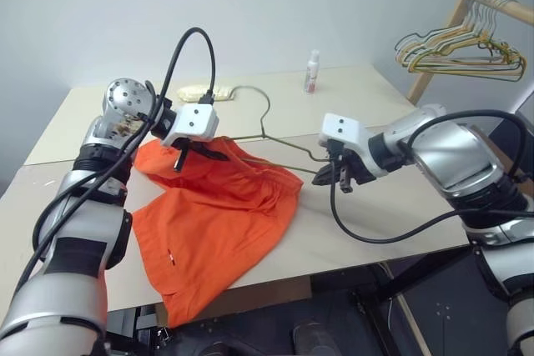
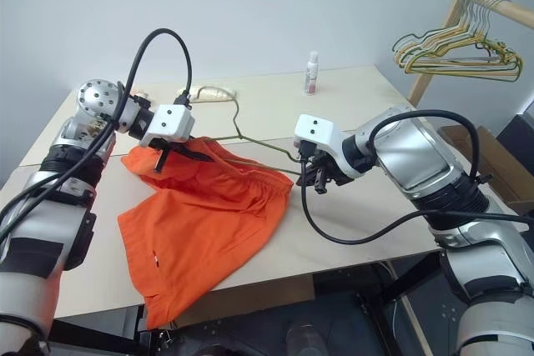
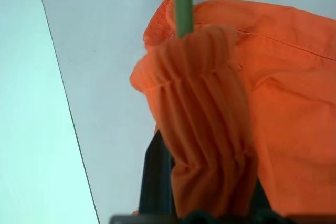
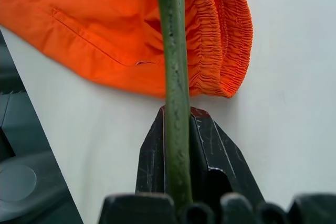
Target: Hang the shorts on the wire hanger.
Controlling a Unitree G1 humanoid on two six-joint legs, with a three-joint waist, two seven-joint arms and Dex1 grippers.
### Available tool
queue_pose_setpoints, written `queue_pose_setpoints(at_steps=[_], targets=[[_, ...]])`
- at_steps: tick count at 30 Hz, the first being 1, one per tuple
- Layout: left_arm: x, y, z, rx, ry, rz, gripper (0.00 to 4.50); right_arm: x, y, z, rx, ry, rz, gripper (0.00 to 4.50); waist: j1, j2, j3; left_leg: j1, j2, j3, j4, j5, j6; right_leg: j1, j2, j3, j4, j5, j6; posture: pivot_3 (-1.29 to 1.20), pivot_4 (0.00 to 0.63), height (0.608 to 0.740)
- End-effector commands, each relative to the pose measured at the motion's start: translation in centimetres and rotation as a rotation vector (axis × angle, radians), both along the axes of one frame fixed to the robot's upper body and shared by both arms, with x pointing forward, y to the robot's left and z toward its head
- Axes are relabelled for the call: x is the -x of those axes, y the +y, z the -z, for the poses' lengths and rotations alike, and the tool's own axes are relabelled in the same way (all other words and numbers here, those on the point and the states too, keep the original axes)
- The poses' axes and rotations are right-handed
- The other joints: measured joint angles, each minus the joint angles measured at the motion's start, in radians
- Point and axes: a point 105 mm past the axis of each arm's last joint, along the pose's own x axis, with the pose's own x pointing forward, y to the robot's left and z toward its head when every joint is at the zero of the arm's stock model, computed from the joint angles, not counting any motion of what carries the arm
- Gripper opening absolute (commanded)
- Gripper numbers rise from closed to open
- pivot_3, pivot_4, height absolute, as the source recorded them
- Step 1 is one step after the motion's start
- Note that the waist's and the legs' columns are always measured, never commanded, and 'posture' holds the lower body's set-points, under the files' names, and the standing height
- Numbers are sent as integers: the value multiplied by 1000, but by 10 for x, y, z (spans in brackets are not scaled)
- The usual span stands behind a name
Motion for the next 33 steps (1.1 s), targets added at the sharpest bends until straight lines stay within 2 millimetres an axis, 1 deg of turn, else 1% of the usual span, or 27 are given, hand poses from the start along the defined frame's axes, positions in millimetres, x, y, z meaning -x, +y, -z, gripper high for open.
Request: queue_pose_setpoints(at_steps=[1, 3, 4, 5, 8, 10, 13, 15, 18, 19, 21, 22, 24, 26, 28, 30, 33], targets=[[-2, -6, -16, 78, -46, -1, 29, 6, 13, -20, -60, -89, -109, 0, 0, 0, 0, 0, 0, 0, 0, 0, 0, 0, 0, 0, 0, 0, 0, -202, 0, 740], [-1, -5, -18, 95, -26, -3, 0, 3, 11, -22, -65, -119, -90, 618, 0, 0, 0, 0, 0, 0, 0, 0, 0, 0, 0, 0, 0, 0, 0, -203, 0, 740], [-1, -5, -18, 105, -21, -8, 0, 2, 8, -22, -57, -134, -86, 803, 0, 0, 0, 0, 0, 0, 0, 0, 0, 0, 0, 0, 0, 0, 0, -204, 0, 740], [-1, -4, -18, 116, -15, -18, 0, 1, 3, -24, -60, -144, -66, 1137, 0, 0, 0, 0, 0, 0, 0, 0, 0, 0, 0, 0, 0, 0, 0, -204, 0, 740], [1, 3, -17, 149, 10, -48, 0, -12, -22, -37, -109, -180, 85, 2292, 0, 0, 0, 0, 0, 0, 1, 0, 0, 0, 0, 0, 0, 0, 0, -201, 0, 740], [2, 8, -17, 166, 23, -70, 0, -16, -42, -45, -149, -191, 180, 2897, 3, 0, 0, 0, 0, 0, 1, 0, 0, 0, 0, 0, 0, 0, 0, -199, 0, 740], [5, 13, -18, 193, 43, -102, 0, -17, -70, -47, -182, -202, 304, 3913, 6, 0, 0, -1, 0, -1, 1, 0, 0, 0, 0, -1, 1, 0, 0, -197, 0, 740], [6, 15, -19, 209, 58, -121, 0, -17, -88, -47, -210, -200, 391, 4451, 6, 0, 0, -1, 0, -1, 2, 0, 0, 0, 0, -1, 1, 0, 0, -194, 0, 740], [8, 19, -20, 229, 79, -146, 0, -10, -110, -44, -261, -184, 485, 4451, 7, 0, 0, -1, 0, -1, 2, 0, 0, 1, 0, -1, 1, 0, 0, -187, 0, 740], [8, 19, -20, 233, 84, -152, 0, -8, -114, -42, -276, -174, 505, 4451, 8, 0, 0, 0, 0, -1, 2, 0, 0, 1, 0, -1, 1, 0, 0, -186, 0, 740], [10, 21, -21, 244, 103, -163, 0, 7, -123, -17, -317, -95, 535, 4451, 12, 0, 0, 0, 1, -1, 2, 0, 1, 2, 0, -1, 1, 0, 0, -178, 0, 740], [10, 21, -21, 247, 109, -165, 0, 14, -120, -3, -334, -61, 533, 4451, 15, 0, 0, 0, 1, -1, 3, 0, 1, 2, 0, -1, 1, 0, 0, -178, 0, 740], [11, 22, -23, 250, 116, -170, 0, 24, -108, 20, -382, -7, 526, 4451, 19, -1, -1, -1, 2, -1, 3, -1, 1, 2, 1, -1, 1, 0, 0, -177, 0, 740], [12, 21, -24, 252, 119, -170, 0, 27, -87, 39, -436, 26, 519, 4451, 17, -1, -1, 0, 2, -1, 6, -1, 2, 3, 2, 1, 2, 0, 0, -176, 0, 740], [13, 21, -25, 254, 122, -169, 0, 24, -63, 56, -497, 44, 528, 4451, 16, 1, -2, 0, 2, 0, 6, -1, 1, 3, 2, 3, 2, 0, 0, -175, 0, 740], [13, 20, -26, 255, 124, -169, 0, 19, -40, 66, -561, 60, 542, 4451, 18, 1, -2, 2, 3, 0, 6, -1, 1, 4, 3, 3, 2, 0, 0, -170, 0, 740], [14, 21, -26, 254, 124, -172, 0, 12, -12, 72, -646, 90, 550, 4451, 26, 1, -2, 1, 3, 0, 6, -1, 1, 1, 3, 3, 6, 0, 0, -164, 0, 740]])
